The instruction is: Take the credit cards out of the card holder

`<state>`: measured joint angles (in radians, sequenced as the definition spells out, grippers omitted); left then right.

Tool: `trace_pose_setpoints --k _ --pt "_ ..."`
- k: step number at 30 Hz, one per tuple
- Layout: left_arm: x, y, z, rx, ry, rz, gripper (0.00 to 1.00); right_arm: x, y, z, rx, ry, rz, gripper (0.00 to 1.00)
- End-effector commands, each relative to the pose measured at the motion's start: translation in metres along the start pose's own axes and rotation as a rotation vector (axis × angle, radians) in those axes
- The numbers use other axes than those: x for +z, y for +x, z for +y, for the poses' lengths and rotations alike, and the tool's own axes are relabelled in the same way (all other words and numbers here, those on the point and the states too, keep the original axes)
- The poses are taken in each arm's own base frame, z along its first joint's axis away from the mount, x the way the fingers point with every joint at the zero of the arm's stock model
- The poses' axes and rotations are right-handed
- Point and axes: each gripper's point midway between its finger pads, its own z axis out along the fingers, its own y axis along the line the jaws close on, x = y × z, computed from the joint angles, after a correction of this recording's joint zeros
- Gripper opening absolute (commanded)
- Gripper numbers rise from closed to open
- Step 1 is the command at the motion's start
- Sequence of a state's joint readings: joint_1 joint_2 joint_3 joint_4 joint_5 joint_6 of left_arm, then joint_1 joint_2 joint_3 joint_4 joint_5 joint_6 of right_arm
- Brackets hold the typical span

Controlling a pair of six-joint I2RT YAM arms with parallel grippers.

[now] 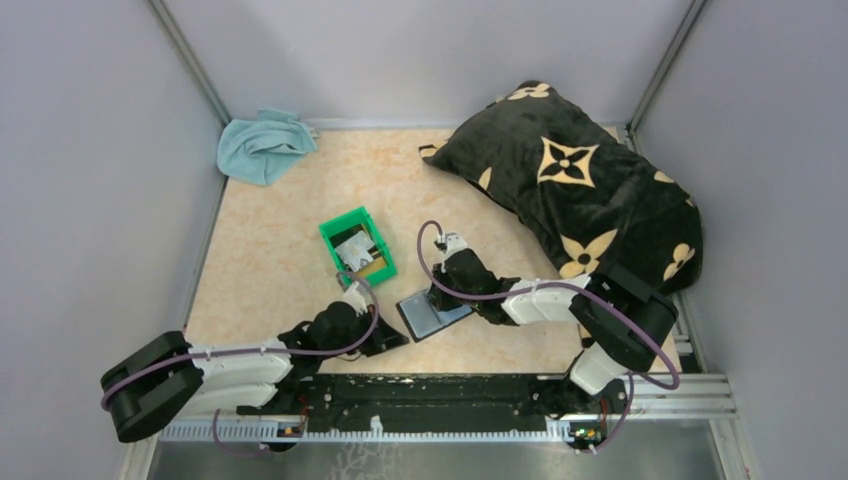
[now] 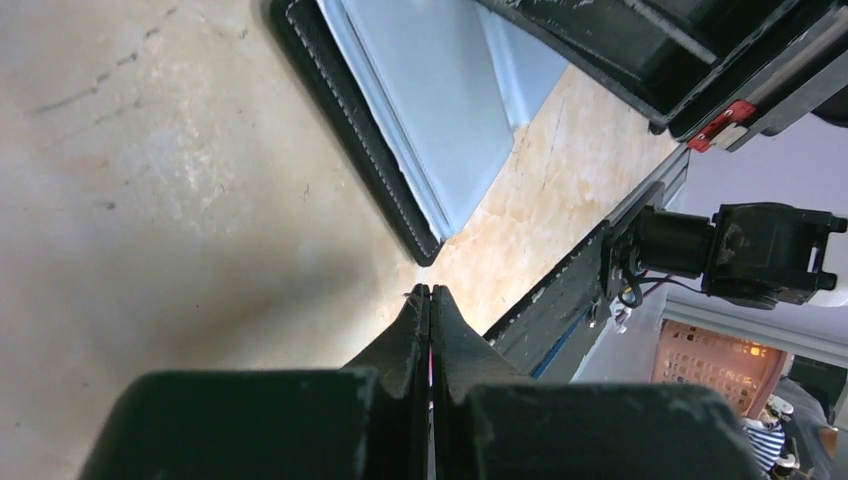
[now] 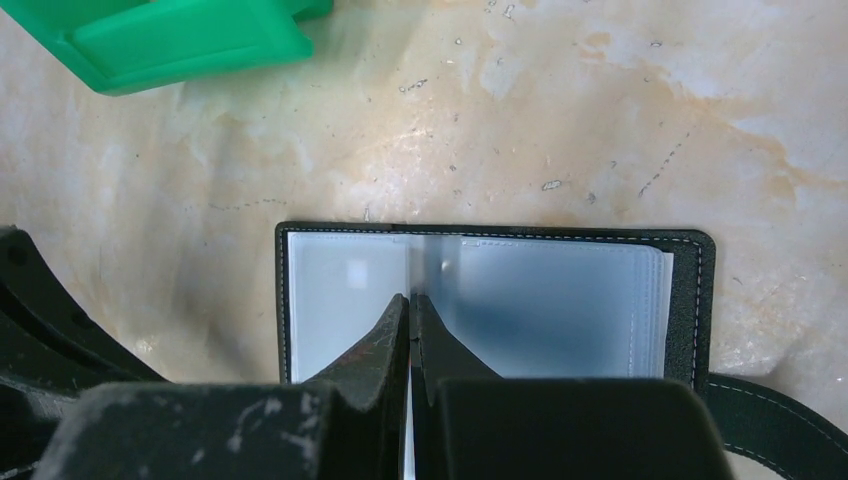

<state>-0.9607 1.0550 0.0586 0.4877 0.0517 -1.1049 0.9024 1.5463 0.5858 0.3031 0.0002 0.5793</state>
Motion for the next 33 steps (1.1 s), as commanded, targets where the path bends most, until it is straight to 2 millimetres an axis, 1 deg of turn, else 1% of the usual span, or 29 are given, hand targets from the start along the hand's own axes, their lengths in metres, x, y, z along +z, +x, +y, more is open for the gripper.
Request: trace_pose_setpoints --k 1,4,5,7,11,14,16,21,26,29,33 --pt "-0.002 0.003 -0.004 -0.021 0.001 -0.011 0.00 0.004 -0.025 0.017 -0.015 -0.032 -0.066 0.00" --pt "0.001 0.009 -0.023 -0.015 0.051 0.015 0.00 0.005 -0.027 0.017 -0.023 -0.032 -0.065 0.00" --pt "0.003 0.010 -0.034 -0.012 0.079 0.024 0.00 0.005 -0.027 0.017 -0.024 -0.034 -0.064 0.00" --pt "0.010 0.017 -0.046 0.000 0.094 0.052 0.00 0.006 -0.027 0.017 -0.025 -0.033 -0.064 0.00" --pt "0.027 0.033 -0.049 0.011 0.081 0.108 0.00 0.004 -0.029 0.018 -0.025 -0.040 -0.067 0.00" --pt "0.036 0.038 -0.041 0.000 0.063 0.120 0.00 -0.001 -0.032 0.018 -0.027 -0.036 -0.076 0.00" --pt "0.038 0.037 -0.034 -0.013 0.049 0.117 0.00 -0.006 -0.034 0.016 -0.031 -0.033 -0.085 0.00" --pt "0.037 0.037 -0.012 -0.027 -0.009 0.111 0.00 -0.019 -0.037 0.012 -0.057 -0.020 -0.102 0.00" --pt "0.034 0.027 0.002 -0.041 -0.047 0.078 0.00 -0.028 -0.041 0.009 -0.069 -0.008 -0.125 0.00" --pt "0.033 0.025 0.004 -0.039 -0.055 0.075 0.00 -0.025 -0.051 -0.002 -0.051 0.011 -0.133 0.00" --pt "0.031 0.024 0.006 -0.030 -0.068 0.080 0.00 -0.014 -0.073 -0.022 -0.038 0.054 -0.158 0.00"
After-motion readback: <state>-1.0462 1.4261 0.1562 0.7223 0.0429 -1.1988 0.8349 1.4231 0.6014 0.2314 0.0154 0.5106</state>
